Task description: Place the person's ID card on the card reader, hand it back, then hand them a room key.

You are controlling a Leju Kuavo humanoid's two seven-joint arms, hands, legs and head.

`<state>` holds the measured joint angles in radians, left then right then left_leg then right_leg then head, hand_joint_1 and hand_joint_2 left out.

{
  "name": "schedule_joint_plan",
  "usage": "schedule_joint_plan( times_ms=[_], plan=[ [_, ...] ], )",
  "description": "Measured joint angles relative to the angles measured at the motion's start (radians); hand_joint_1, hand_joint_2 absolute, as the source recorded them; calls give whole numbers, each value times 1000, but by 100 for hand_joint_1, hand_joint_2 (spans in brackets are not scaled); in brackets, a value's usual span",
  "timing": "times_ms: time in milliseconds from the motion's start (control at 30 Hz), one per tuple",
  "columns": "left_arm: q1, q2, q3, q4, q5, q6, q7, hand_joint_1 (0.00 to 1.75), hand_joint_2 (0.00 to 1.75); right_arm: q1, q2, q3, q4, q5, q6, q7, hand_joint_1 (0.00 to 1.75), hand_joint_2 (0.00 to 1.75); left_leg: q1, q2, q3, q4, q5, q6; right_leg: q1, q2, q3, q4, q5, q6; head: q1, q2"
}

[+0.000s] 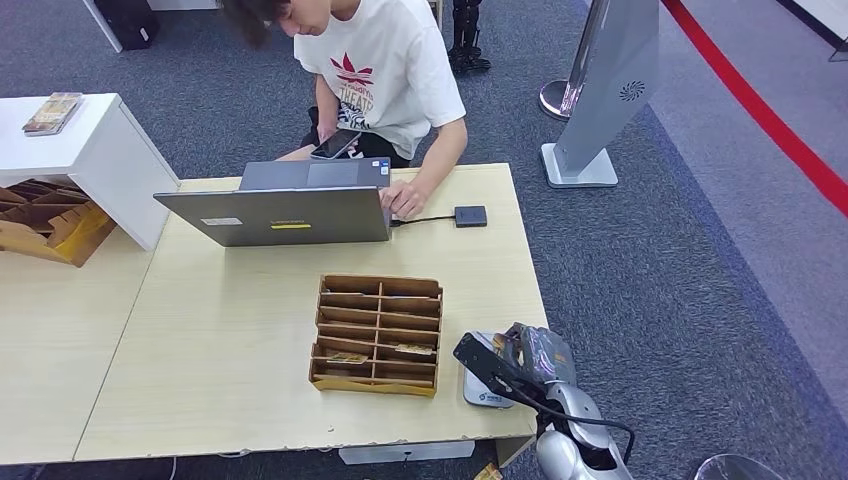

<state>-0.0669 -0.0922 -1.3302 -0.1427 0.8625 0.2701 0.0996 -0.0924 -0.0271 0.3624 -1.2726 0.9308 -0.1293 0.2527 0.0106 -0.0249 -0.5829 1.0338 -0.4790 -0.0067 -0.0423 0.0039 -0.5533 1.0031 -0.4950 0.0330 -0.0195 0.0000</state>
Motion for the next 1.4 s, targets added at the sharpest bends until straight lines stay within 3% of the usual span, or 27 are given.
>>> schedule_joint_plan(
  times_ms=[1067,1400],
  plan=[
    [0,0,0,0,2,0,0,0,0,3,1,-4,-4,6,-8,-4,175,175,0,0,0,0,0,0,0,0,0,0,0,0,0,0],
    [2,0,0,2,16,0,-12,0,0,40,1,-8,-193,113,-84,-16,175,175,0,0,0,0,0,0,0,0,-1,0,0,0,0,0]
  ],
)
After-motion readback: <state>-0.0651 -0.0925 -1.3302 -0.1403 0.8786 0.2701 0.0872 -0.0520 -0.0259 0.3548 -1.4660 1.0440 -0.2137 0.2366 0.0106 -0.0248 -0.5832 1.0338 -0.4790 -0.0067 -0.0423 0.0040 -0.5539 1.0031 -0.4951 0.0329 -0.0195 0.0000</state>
